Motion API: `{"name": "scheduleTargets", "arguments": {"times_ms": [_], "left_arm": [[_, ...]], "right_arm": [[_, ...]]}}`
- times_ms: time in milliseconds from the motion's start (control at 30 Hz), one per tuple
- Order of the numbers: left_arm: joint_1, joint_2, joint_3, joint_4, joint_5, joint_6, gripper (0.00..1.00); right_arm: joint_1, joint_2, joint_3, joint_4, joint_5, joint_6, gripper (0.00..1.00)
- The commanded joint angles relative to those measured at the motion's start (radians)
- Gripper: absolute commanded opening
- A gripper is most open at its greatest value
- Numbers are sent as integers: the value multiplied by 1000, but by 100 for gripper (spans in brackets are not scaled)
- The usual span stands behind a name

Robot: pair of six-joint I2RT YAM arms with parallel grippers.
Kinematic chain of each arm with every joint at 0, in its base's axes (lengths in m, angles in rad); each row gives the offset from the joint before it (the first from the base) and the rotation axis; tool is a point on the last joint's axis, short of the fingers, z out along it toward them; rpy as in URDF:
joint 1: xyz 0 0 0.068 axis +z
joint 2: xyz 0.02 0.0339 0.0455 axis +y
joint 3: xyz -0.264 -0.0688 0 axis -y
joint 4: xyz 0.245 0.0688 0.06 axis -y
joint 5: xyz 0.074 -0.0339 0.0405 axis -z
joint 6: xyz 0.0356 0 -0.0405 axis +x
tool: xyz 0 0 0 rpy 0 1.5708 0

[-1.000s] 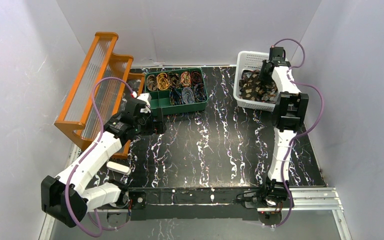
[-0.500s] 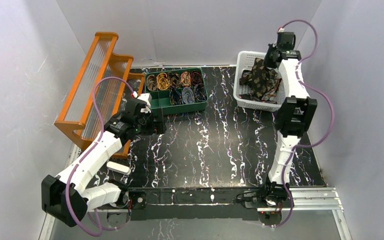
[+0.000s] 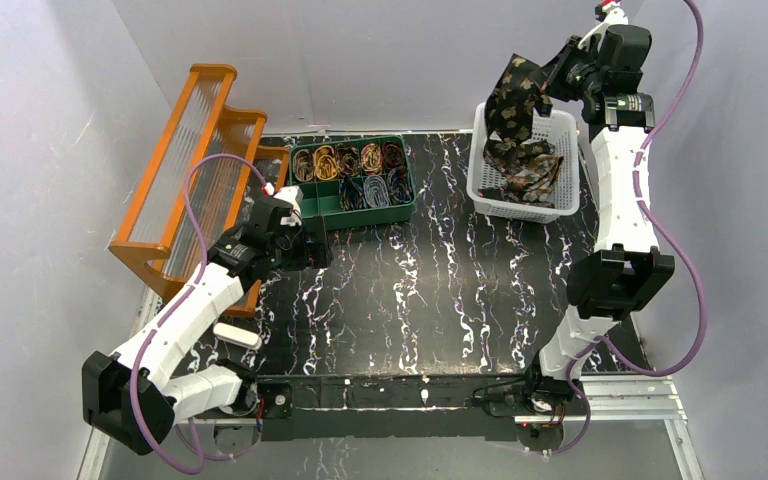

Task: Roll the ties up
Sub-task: Pick up the tie from the bin, then place the tie at the center of the board.

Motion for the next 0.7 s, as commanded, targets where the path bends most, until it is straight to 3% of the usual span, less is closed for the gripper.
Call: {"name": "scheduleTargets", "arguments": {"times_ms": [0,133,267,500,667], "left_arm": [[2,-23,3,4,1,-4,98],[2,-26,-2,8,1,-12,98],[2,-18,-6,22,14,-16,98],[2,-21,-2,27,15,-24,98],[2,-18,-8,29,57,-31,98]], "right_arm": [[3,-35,0,41,-274,90,1],[30,-93,-68,64,-501,115,1],[162,-212,-282,79,-653,65,1],[448,-428,-818,70,-721,-35,1],[563,-479,-1065,-33,-646,-103,1]]}}
